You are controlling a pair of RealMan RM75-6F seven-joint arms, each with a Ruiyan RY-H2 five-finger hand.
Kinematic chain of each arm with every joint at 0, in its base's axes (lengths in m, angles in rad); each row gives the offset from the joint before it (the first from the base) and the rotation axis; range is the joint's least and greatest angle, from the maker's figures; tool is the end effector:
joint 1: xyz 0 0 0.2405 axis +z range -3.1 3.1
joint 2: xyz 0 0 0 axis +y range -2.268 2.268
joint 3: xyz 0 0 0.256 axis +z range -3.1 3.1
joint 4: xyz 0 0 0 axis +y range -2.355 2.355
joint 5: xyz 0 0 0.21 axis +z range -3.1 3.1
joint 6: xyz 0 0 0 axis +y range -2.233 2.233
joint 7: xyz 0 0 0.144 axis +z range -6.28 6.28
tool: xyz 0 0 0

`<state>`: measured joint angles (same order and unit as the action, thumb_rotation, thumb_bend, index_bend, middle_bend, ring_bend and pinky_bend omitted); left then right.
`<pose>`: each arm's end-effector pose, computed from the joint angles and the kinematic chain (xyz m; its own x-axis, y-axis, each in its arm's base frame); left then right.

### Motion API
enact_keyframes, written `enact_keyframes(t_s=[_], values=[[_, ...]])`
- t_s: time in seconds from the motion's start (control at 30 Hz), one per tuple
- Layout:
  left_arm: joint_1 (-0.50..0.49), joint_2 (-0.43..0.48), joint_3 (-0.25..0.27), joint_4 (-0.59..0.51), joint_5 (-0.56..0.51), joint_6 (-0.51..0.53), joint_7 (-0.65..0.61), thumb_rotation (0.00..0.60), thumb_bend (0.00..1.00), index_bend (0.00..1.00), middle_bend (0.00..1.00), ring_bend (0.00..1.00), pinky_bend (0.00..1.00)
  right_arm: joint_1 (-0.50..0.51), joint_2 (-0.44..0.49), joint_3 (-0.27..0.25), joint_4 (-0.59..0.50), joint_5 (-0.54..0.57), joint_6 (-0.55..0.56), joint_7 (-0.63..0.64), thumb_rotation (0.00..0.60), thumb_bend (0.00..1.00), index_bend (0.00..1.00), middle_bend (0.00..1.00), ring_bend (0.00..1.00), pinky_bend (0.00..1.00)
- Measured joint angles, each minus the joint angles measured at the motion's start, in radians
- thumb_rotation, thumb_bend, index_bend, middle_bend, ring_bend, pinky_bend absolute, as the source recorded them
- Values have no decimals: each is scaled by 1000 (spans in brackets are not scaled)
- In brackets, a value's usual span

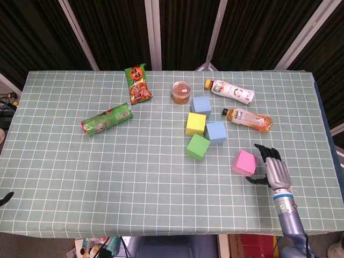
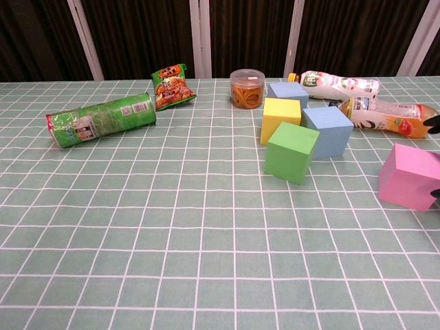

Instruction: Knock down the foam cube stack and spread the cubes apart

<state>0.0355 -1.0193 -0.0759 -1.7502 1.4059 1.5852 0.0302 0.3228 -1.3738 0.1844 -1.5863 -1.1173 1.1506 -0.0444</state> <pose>-0.3151 0.1464 0.1992 0.3942 -0.0703 0.9163 0.9078 0.1853 -0.3763 -0.2804 -0.2684 0.0624 0.1045 -0.1891 0.9764 -0.9855 0.1123 0.1272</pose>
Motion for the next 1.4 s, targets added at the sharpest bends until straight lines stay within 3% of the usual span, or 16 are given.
enact_keyframes(t_s=[0.33,0.53,0.77,1.0,1.2,1.4], values=[[-1,-8,5,-8,6,0,27,600,152,212,0,0,0,9,48,34,-151,-53,36,20,600,101,0,0,14,0],[1,-7,4,-8,4,4,22,600,152,212,0,0,0,59,51,74,-244,-44,38,-53,600,101,0,0,14,0],[2,0,1,-3,1,1,-1,600,152,212,0,0,0,160,7,114,-268,135,-44,-163,600,101,0,7,14,0],[0,5,-3,2,-8,-8,-19,600,152,212,0,0,0,305,-130,150,-235,364,-52,-338,600,102,20,33,14,0],[3,9,-5,6,-11,-3,-34,600,152,212,0,0,0,376,-202,165,-210,451,9,-437,600,102,43,67,29,0],[1,13,-7,9,-14,-8,-44,600,152,212,0,0,0,404,-234,168,-220,472,71,-493,600,101,80,142,163,0]])
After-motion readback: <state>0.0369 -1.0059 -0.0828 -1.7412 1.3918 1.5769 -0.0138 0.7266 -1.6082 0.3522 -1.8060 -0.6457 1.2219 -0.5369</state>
